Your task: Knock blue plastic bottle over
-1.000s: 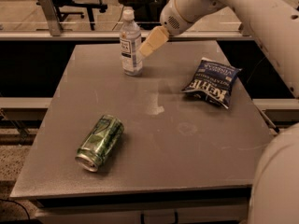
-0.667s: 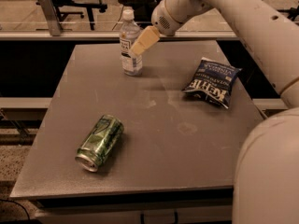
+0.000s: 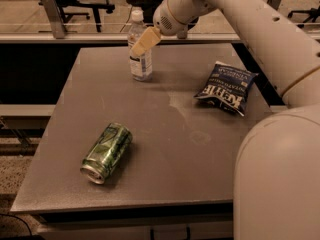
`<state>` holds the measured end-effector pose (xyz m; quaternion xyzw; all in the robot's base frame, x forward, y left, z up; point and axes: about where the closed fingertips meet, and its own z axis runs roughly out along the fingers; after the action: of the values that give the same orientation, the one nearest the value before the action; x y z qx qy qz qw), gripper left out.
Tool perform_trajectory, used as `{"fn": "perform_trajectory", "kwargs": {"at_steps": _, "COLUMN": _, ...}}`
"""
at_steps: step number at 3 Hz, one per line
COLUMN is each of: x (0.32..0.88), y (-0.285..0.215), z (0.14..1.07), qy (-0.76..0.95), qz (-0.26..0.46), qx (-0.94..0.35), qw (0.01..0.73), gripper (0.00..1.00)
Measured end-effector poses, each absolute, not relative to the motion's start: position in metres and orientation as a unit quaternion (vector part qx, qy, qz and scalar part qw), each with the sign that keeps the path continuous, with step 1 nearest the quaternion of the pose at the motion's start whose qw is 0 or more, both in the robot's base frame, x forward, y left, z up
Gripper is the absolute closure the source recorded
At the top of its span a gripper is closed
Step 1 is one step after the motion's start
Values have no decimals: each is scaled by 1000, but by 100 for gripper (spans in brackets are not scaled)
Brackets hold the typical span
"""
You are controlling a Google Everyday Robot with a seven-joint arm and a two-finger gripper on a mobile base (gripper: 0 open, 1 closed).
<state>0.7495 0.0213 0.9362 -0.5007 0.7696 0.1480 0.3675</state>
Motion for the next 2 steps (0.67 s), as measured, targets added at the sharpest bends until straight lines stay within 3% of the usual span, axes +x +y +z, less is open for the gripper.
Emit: {"fn": "perform_trajectory", "kwargs": {"at_steps": 2, "x": 746, "y": 28, "z": 946, "qy": 763, "qz": 158, "qx": -505, "qw": 371, "gripper": 64}}
